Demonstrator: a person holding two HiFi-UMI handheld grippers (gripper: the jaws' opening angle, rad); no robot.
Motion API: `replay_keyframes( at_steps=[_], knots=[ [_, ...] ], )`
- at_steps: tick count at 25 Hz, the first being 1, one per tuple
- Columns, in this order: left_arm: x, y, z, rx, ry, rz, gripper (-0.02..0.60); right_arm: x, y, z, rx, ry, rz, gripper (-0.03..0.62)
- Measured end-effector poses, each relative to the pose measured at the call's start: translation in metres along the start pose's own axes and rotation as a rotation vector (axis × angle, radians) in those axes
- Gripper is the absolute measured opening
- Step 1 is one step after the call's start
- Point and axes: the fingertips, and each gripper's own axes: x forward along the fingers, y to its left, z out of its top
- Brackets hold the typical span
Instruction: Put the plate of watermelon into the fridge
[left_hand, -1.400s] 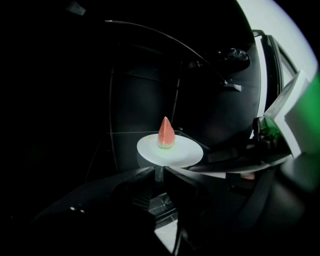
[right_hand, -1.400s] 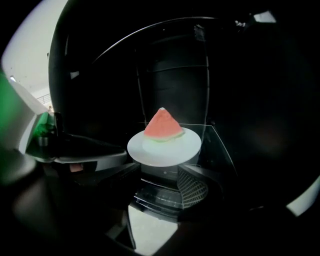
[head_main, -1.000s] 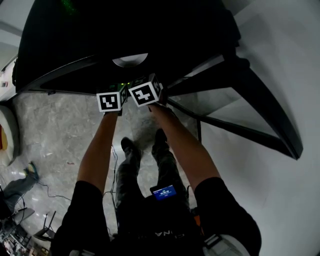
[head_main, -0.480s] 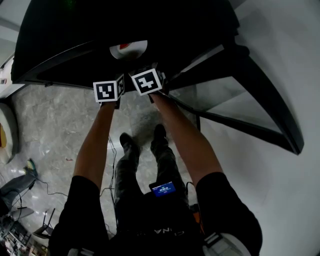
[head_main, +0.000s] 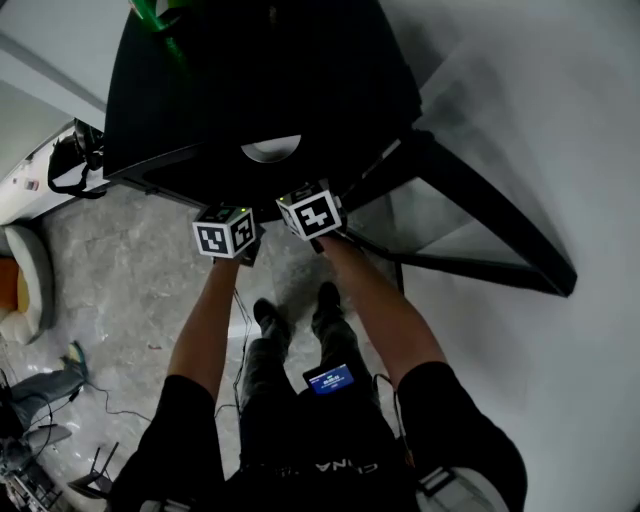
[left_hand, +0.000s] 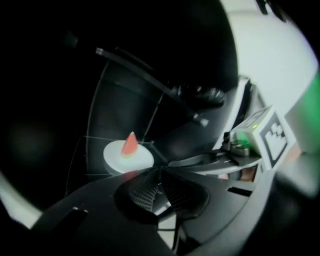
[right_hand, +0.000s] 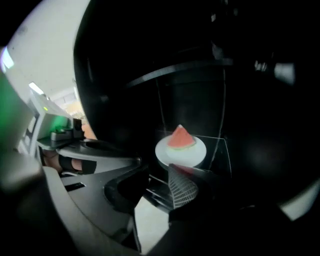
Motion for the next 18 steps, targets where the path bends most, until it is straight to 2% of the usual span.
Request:
replay_keyframes(
  at_steps=[3, 7, 13, 16, 18],
  knots=[
    [-0.028, -0.029, 0.014, -0.015, -0.034, -0.105, 0.027, -0.025, 0.013, 0.015, -0.037, -0.046, 0.038, 0.093],
    [-0.071, -0.079, 0.042, 0.063, -0.06, -0.198, 0.012, -0.074, 0.041, 0.031, -0.034, -0.077, 0.078, 0.034],
    [-0.101, -0.105, 0.076, 0.054, -0.136, -0.243, 0.012, -0.112, 0.056, 0.06, -0.03, -0.109, 0.093, 0.019],
    [-0.105, -0.116, 0.085, 0.083, -0.134, -0.241, 0.012, -0.123, 0.055, 0.065, -0.04, -0.115, 0.078, 0.018],
    [-0.106, -0.13, 0.093, 0.114, -0.127, -0.279, 0.012, -0.126, 0.058, 0.063, -0.075, -0.081, 0.096, 0.017]
  ],
)
